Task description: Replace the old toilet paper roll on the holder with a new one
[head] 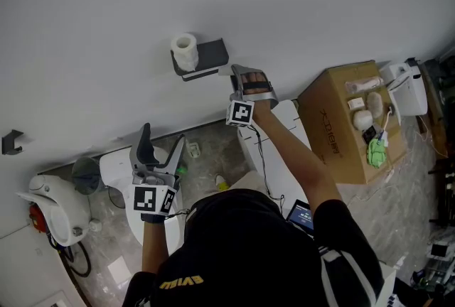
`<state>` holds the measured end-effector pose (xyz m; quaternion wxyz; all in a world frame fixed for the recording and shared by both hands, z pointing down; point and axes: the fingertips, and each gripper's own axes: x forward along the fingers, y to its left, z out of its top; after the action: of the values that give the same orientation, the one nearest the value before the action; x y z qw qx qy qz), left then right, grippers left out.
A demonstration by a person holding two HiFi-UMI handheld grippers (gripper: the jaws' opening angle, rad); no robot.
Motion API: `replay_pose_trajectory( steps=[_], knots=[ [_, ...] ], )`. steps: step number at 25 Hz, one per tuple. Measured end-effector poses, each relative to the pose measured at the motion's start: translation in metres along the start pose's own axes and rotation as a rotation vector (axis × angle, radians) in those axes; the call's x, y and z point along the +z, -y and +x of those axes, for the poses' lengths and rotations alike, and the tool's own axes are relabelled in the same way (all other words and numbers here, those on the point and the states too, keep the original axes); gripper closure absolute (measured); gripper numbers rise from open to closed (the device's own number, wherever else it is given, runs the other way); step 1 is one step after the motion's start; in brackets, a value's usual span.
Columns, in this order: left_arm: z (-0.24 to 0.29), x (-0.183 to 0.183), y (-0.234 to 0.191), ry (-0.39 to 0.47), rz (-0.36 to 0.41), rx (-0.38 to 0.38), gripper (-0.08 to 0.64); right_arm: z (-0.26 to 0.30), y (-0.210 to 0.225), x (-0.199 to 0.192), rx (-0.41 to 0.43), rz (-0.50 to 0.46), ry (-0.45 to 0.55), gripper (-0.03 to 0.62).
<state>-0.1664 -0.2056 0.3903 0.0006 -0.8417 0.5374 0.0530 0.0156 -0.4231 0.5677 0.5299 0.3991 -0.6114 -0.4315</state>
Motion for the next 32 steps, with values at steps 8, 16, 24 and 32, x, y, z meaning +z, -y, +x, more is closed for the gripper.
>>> replay_pose_trajectory(
  steps=[8,16,24,32],
  knots=[
    [-0.003,-0.008,-0.01,-0.014,0.005,0.024,0.183,-0.002,-0.004,-0.019,0.012,0.061,-0.046,0.414],
    [0.007,-0.02,-0.025,-0.037,0.03,0.05,0.186,-0.019,0.005,-0.032,0.048,0.397,-0.006,0.416],
    [0.033,-0.023,-0.029,0.0,-0.002,0.05,0.192,-0.048,0.056,-0.046,0.063,1.074,0.1,0.417],
    [0.069,-0.036,-0.03,0.022,0.009,0.045,0.202,-0.078,0.1,-0.046,0.04,1.327,0.28,0.42]
  ],
)
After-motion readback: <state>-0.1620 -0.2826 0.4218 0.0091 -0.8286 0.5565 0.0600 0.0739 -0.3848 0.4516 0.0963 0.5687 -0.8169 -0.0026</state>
